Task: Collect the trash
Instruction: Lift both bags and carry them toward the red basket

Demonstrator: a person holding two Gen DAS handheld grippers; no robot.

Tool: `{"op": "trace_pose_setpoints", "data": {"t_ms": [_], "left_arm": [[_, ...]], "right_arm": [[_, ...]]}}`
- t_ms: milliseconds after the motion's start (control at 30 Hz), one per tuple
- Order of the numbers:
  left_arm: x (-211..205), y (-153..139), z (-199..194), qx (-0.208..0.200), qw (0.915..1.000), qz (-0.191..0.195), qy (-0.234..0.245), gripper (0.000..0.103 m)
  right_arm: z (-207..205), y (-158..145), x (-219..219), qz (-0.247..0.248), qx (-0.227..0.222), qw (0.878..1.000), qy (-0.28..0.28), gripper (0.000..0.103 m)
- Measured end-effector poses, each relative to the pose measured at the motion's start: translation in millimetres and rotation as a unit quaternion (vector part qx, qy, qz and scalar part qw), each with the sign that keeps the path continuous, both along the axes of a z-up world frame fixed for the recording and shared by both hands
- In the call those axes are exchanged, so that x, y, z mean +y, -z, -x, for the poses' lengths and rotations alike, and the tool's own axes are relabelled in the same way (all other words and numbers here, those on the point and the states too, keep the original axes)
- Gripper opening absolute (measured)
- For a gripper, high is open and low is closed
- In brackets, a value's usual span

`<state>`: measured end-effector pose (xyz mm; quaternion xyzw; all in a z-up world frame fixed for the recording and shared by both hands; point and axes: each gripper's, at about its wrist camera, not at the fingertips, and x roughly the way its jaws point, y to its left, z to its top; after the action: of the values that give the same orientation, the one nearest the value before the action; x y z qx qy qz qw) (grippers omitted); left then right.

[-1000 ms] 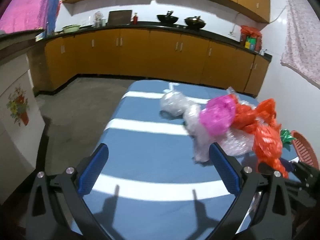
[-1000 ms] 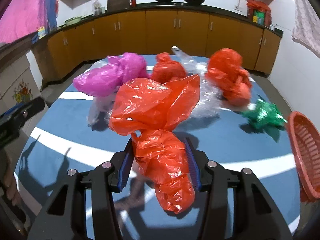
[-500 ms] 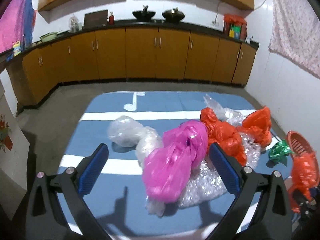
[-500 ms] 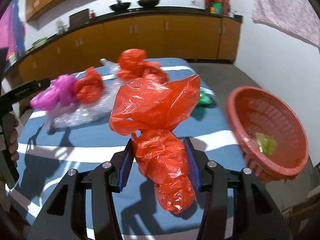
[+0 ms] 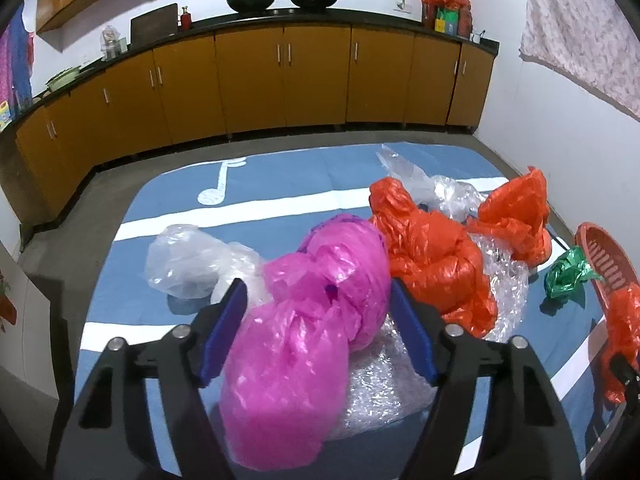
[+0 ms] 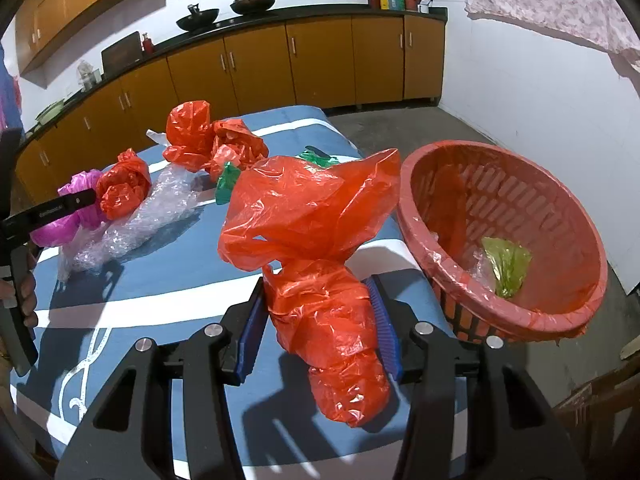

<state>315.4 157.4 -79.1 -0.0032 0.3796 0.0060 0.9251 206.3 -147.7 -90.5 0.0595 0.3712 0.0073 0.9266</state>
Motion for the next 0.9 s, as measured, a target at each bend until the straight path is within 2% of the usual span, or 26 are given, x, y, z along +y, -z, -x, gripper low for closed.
{"op": "trace_pose_setpoints", "data": {"t_ms": [200, 600, 900], "left_arm": [[-1, -1, 2, 0.001, 0.9999, 0.010, 0.005, 0.049], [6, -32, 44, -0.033, 0.9988, 0.036, -0.001, 0.047], [-6, -59, 84, -0.061, 0.9966, 0.053, 0.017, 0.047]], "right_arm": [[4, -3, -2, -0.002, -0.004, 1.000, 0.001, 0.050], [19, -21, -6, -0.003, -0.026, 1.000, 0.003, 0.050], [33, -40, -18, -0.002, -0.049, 0.999, 0.015, 0.050]]}}
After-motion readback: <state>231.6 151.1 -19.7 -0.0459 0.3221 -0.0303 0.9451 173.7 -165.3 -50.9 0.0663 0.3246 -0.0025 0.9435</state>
